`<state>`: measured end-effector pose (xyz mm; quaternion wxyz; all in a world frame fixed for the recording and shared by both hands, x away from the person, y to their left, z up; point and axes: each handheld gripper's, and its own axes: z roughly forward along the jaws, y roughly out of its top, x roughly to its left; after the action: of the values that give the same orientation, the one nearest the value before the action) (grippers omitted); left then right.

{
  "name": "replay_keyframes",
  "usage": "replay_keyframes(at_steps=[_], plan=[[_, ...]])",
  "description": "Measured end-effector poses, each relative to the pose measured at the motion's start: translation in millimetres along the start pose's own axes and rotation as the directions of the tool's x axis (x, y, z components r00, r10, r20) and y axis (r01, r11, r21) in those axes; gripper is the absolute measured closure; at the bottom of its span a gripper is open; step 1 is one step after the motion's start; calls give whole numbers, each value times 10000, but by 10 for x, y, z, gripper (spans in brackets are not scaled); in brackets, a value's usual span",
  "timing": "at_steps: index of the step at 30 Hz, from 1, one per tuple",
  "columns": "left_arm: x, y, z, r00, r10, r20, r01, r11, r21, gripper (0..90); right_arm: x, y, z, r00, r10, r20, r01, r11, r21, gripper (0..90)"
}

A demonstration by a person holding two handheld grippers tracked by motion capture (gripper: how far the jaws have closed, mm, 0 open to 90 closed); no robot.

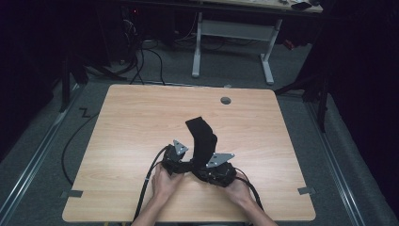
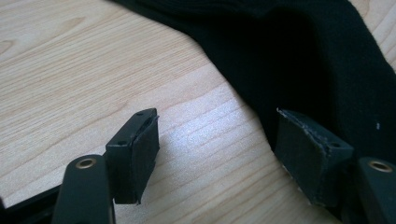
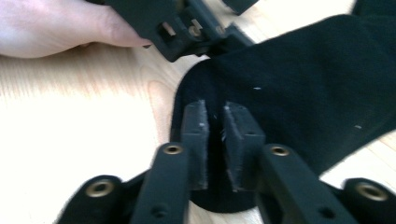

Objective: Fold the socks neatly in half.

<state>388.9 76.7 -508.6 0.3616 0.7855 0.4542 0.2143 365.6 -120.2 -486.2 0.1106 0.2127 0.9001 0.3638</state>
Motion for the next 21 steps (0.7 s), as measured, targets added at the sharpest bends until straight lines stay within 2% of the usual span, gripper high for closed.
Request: replay_keyframes(at_steps=[3,4,6,8,11,12,14,20,21], plan=[[14,1,-15,10000,-72,6,72,9999,74,323,-38,34,-109,9990,309,330,-288,9976,-629,714],[31,1,-25,9999,-124,0,124,9998,125,333,-72,72,-135,9956,492,802,-431,9962,-762,705],[53,2,-39,9998,-204,-26,204,9996,205,336,-130,94,-108,9910,769,1091,-690,9948,-748,704],[80,2,-67,9993,-376,-42,377,9990,255,338,-184,102,-15,9868,904,1342,-845,9952,-487,704],[104,25,-152,9986,-533,-71,533,9986,-28,339,-214,94,115,9861,886,1407,-868,9960,-189,705],[112,40,-190,9979,-640,5,640,9976,-259,340,-216,89,154,9865,838,1406,-842,9964,-34,705],[112,70,-220,9977,-668,126,672,9971,-359,339,-212,77,213,9869,683,1462,-732,9969,282,703],[48,136,-211,9992,-362,181,368,9987,-349,330,-207,95,244,9890,621,1343,-668,9973,308,692],[14,140,-196,9998,-175,-72,172,9990,-418,330,-201,98,248,9895,558,1335,-605,9977,313,693]])
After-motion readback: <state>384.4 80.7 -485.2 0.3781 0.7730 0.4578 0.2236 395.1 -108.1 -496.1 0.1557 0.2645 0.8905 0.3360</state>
